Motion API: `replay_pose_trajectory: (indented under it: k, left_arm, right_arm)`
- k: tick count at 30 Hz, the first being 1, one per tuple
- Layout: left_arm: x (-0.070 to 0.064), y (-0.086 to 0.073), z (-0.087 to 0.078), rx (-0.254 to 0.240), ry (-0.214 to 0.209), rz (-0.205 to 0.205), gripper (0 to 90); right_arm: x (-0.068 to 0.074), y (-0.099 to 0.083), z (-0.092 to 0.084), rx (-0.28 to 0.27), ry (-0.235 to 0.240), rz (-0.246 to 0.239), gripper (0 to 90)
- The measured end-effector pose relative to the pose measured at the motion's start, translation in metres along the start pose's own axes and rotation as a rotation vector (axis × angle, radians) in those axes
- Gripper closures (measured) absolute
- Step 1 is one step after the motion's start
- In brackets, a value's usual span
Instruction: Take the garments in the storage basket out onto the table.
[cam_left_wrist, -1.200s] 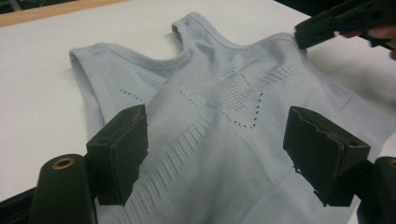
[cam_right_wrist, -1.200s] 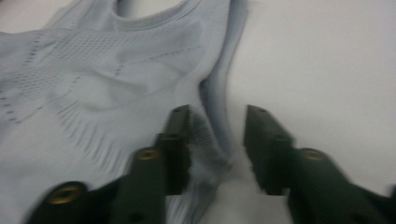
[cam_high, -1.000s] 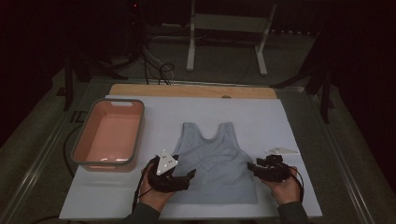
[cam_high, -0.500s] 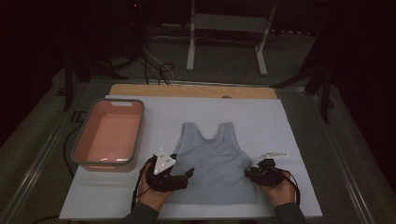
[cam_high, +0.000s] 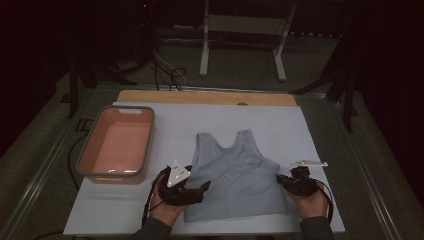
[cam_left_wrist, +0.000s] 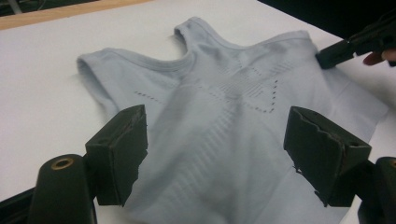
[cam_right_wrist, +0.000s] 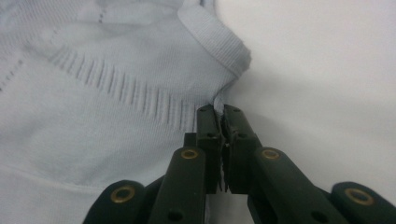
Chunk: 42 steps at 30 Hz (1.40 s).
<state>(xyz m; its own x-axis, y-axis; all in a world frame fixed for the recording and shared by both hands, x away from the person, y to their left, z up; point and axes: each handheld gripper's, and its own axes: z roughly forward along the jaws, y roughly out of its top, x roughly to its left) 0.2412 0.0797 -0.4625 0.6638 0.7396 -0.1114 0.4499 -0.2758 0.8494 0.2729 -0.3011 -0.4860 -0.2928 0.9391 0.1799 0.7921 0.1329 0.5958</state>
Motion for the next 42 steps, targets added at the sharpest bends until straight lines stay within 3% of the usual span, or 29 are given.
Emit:
replay_pose_trajectory:
  k: [4, 11, 17, 23, 34, 38, 42]
  left_arm:
    - [-0.001, 0.002, 0.002, 0.000, -0.001, 0.002, 23.5]
    - [-0.008, 0.008, 0.008, 0.001, -0.017, 0.015, 23.9]
    - [-0.013, 0.011, 0.010, -0.004, -0.032, 0.021, 24.6]
    - [-0.009, 0.012, 0.005, -0.011, -0.054, 0.000, 25.3]
    - [-0.005, 0.012, -0.002, -0.020, -0.148, -0.040, 28.3]
    - [0.001, 0.009, -0.005, -0.010, -0.184, -0.063, 28.8]
    - [0.005, 0.005, -0.006, 0.007, -0.197, -0.087, 30.2]
  right_arm:
    - [-0.002, 0.004, -0.010, -0.044, 0.064, 0.008, 86.8]
    - [0.021, 0.020, -0.031, -0.104, 0.186, -0.056, 86.8]
    - [0.052, 0.040, -0.041, -0.147, 0.277, -0.123, 86.8]
    - [0.093, 0.062, -0.038, -0.128, 0.359, -0.221, 86.6]
    - [0.164, 0.079, -0.006, -0.059, 0.388, -0.353, 86.5]
    - [0.180, 0.079, 0.006, -0.039, 0.402, -0.361, 86.6]
    - [0.186, 0.080, 0.013, -0.032, 0.414, -0.349, 85.6]
